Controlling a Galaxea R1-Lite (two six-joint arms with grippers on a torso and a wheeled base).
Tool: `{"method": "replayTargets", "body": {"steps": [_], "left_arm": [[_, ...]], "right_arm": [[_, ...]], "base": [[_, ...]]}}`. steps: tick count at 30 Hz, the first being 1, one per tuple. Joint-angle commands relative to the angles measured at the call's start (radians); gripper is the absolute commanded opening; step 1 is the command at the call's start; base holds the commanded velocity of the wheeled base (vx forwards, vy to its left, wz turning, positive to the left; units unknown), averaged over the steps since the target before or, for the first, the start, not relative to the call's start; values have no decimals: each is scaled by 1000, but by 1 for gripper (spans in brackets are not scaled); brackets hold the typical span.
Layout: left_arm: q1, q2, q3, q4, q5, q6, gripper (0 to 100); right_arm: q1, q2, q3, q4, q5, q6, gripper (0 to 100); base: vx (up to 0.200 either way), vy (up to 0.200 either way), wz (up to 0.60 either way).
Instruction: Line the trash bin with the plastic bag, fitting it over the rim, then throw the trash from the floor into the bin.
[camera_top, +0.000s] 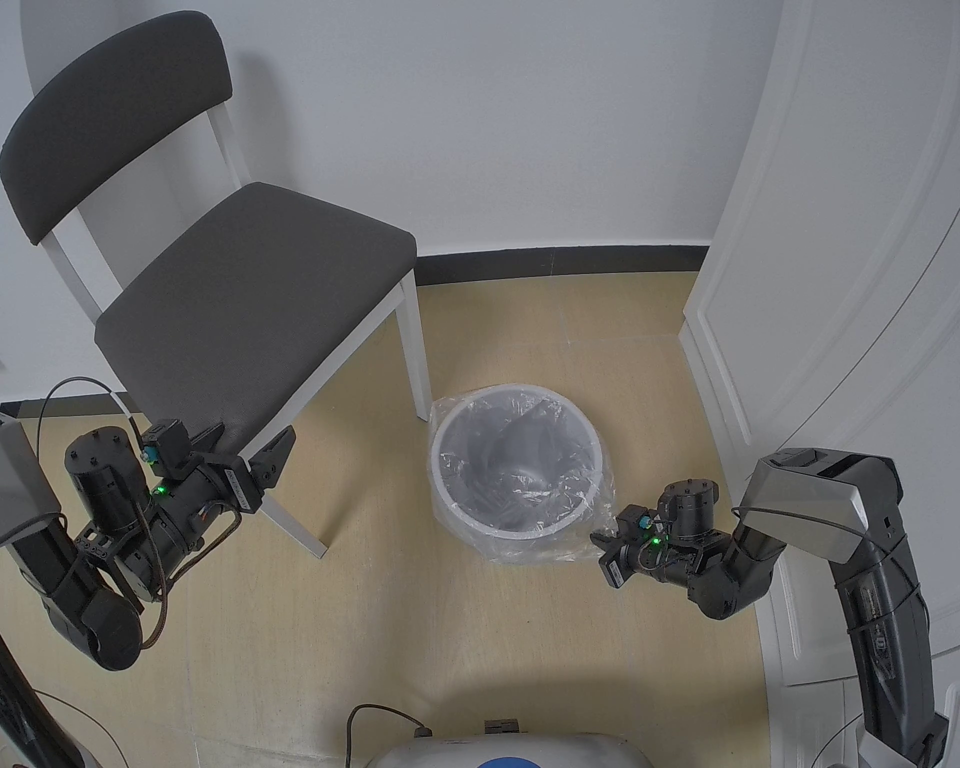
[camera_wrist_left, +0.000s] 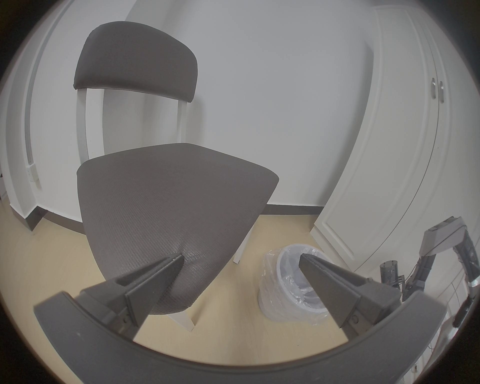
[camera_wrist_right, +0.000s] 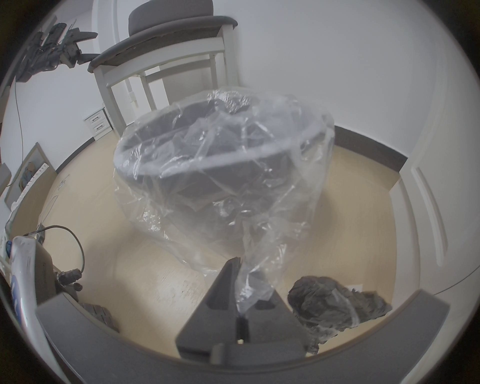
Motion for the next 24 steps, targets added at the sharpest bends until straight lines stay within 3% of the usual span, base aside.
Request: {"method": "replayTargets", "body": {"steps": [1, 7, 17, 24], "left_arm": [[-17, 3, 3, 1, -1, -1, 100], [-21, 0, 6, 1, 0, -1, 100], [-21, 3, 5, 1, -1, -1, 100], [-23, 5, 6, -1, -1, -1, 100]], "right_arm": [[5, -7, -53, 108, 3, 0, 0], [-5, 1, -199, 313, 5, -2, 0], [2, 36, -362, 453, 6, -2, 0], [5, 53, -488, 643, 8, 0, 0]], "base": [[0, 0, 0], [0, 0, 0], [0, 0, 0], [0, 0, 0]]}}
